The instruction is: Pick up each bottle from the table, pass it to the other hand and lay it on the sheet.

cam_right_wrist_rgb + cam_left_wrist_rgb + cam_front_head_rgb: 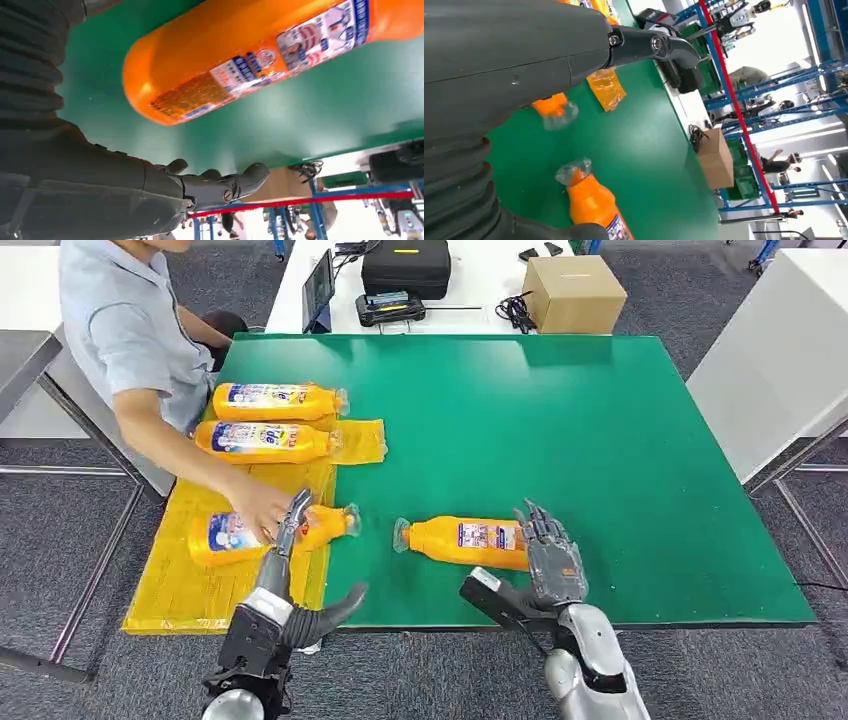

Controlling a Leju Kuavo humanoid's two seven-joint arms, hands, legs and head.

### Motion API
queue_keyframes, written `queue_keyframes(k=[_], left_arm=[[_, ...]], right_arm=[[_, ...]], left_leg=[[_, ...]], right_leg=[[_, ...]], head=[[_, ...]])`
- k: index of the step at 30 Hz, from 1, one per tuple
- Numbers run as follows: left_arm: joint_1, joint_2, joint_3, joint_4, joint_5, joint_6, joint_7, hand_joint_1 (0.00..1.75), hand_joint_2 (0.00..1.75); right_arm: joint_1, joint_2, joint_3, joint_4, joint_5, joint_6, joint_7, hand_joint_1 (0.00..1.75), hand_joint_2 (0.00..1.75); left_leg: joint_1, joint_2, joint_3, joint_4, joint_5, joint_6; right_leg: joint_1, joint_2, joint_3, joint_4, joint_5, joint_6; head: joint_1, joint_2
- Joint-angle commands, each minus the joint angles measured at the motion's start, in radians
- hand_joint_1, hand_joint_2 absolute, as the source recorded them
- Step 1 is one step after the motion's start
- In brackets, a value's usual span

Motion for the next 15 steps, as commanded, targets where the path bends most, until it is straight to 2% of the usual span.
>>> queue_keyframes(k=[1, 7, 10, 15], left_arm=[[-0.015, 0.016, -0.046, 0.062, -0.01, -0.001, 0.014, 0.0, 1.75], [-0.048, 0.017, -0.059, 0.09, -0.024, -0.013, 0.026, 0.0, 1.75], [-0.05, 0.019, -0.054, 0.088, -0.022, -0.02, 0.038, 0.0, 1.75], [-0.034, 0.023, -0.048, 0.081, -0.028, -0.027, 0.048, 0.0, 1.75]], right_arm=[[-0.091, -0.034, 0.062, 0.137, 0.005, 0.008, 0.009, 0.0, 1.75], [-0.172, -0.042, 0.127, 0.238, 0.039, 0.025, 0.025, 0.0, 1.75], [-0.198, -0.047, 0.152, 0.28, 0.064, 0.043, 0.066, 0.0, 1.75], [-0.203, -0.069, 0.177, 0.296, 0.084, 0.069, 0.111, 0.0, 1.75]], left_leg=[[0.001, 0.002, 0.005, -0.001, -0.002, -0.002], [0.001, 0.002, 0.003, -0.001, -0.001, -0.001], [0.001, 0.002, 0.003, -0.001, -0.001, -0.001], [0.001, 0.001, 0.005, -0.001, -0.001, -0.002]], right_leg=[[0.001, 0.001, 0.005, -0.002, -0.001, -0.002], [0.001, 0.002, 0.003, -0.001, 0.0, -0.002], [0.001, 0.001, 0.003, -0.001, 0.0, -0.002], [0.001, 0.001, 0.004, -0.001, -0.001, -0.002]], head=[[0.0, 0.0], [0.0, 0.0], [0.0, 0.0], [0.0, 0.0]])
